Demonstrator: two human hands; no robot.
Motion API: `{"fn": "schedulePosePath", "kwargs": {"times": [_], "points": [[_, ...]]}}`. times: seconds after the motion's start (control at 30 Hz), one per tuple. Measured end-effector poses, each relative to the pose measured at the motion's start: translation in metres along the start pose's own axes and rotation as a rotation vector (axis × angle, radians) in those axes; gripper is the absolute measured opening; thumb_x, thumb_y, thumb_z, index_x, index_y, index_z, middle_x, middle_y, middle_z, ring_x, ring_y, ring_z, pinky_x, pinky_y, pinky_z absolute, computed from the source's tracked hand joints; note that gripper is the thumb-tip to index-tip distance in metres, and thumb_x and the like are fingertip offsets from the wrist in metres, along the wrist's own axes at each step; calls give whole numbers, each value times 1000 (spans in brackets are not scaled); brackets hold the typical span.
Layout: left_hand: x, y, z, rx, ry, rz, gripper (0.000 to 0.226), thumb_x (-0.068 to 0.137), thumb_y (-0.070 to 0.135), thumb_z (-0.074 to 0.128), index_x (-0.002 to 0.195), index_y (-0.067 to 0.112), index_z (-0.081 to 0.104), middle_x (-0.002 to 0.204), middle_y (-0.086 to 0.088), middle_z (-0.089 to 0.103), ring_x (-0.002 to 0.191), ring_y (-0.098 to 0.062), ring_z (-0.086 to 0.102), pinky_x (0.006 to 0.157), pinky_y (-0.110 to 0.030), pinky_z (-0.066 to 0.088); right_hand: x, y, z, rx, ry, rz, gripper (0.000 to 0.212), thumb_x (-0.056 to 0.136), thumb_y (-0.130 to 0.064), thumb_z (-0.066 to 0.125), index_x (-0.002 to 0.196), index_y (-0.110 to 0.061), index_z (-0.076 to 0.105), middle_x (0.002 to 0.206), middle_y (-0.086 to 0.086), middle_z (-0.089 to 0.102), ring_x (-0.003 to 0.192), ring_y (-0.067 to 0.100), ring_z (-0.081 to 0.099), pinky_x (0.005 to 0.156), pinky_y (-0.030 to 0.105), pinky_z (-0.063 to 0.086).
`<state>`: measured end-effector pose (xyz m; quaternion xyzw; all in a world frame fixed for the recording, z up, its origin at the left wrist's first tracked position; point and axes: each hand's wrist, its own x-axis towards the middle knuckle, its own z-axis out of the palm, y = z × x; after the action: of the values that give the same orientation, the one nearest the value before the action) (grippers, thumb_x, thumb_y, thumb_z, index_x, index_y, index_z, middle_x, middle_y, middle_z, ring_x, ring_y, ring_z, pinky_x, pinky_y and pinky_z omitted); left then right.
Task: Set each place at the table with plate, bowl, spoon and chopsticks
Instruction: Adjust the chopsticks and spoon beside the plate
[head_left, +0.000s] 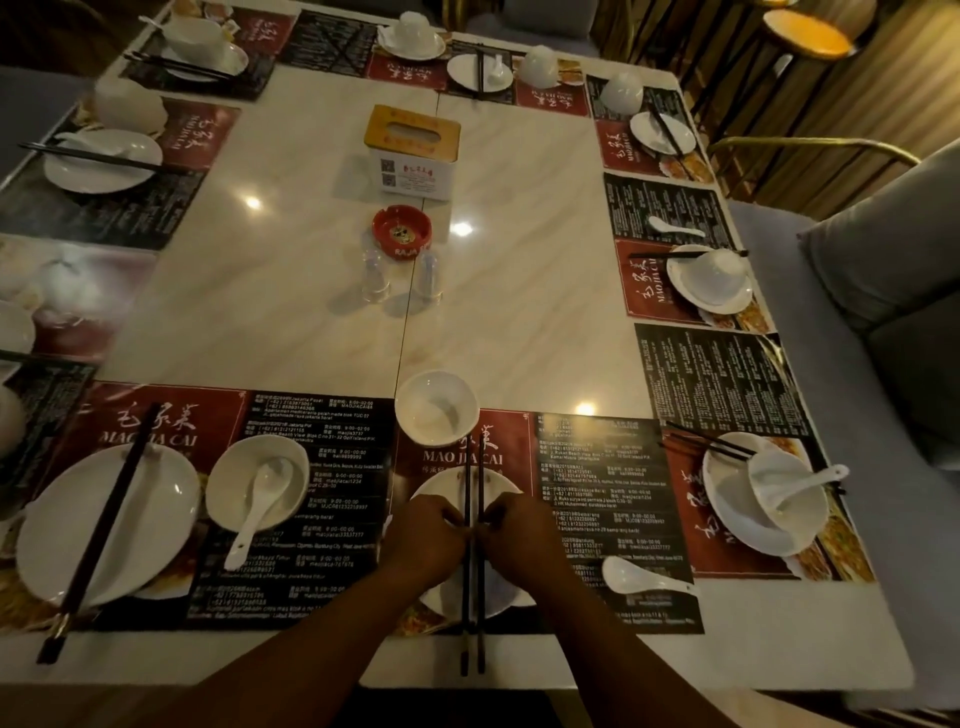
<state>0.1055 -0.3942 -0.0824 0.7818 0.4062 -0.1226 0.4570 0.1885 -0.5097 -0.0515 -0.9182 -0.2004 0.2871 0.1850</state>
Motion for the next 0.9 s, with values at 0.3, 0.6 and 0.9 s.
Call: {"fn": "schedulePosePath", "kwargs": {"times": [0.3, 0.6, 0.9], "points": [[5, -7, -18, -26, 14, 72, 9, 84, 29, 73, 76, 27, 70, 73, 6, 72, 68, -11, 71, 68, -38, 63, 12, -3, -2, 97, 73, 37, 16, 96, -32, 62, 86, -23, 71, 75, -9, 67, 69, 5, 64, 73, 24, 55], [20, -7, -93, -10, 177, 67, 7, 84, 27, 71, 84, 31, 65, 82, 14, 67, 81, -9, 67, 79, -32, 57, 83, -44, -42, 303, 193, 18, 29, 91, -42, 61, 105, -17, 67, 97, 4, 74, 89, 21, 70, 83, 41, 58], [26, -8, -98, -62, 196, 16, 19, 85, 21, 72, 103, 24, 68, 89, 6, 70, 81, -11, 67, 79, -34, 57, 133, -56, -40, -100, 47, -146, 22, 98, -31, 52, 101, -10, 60, 101, 13, 68, 86, 28, 63, 68, 33, 46]]}}
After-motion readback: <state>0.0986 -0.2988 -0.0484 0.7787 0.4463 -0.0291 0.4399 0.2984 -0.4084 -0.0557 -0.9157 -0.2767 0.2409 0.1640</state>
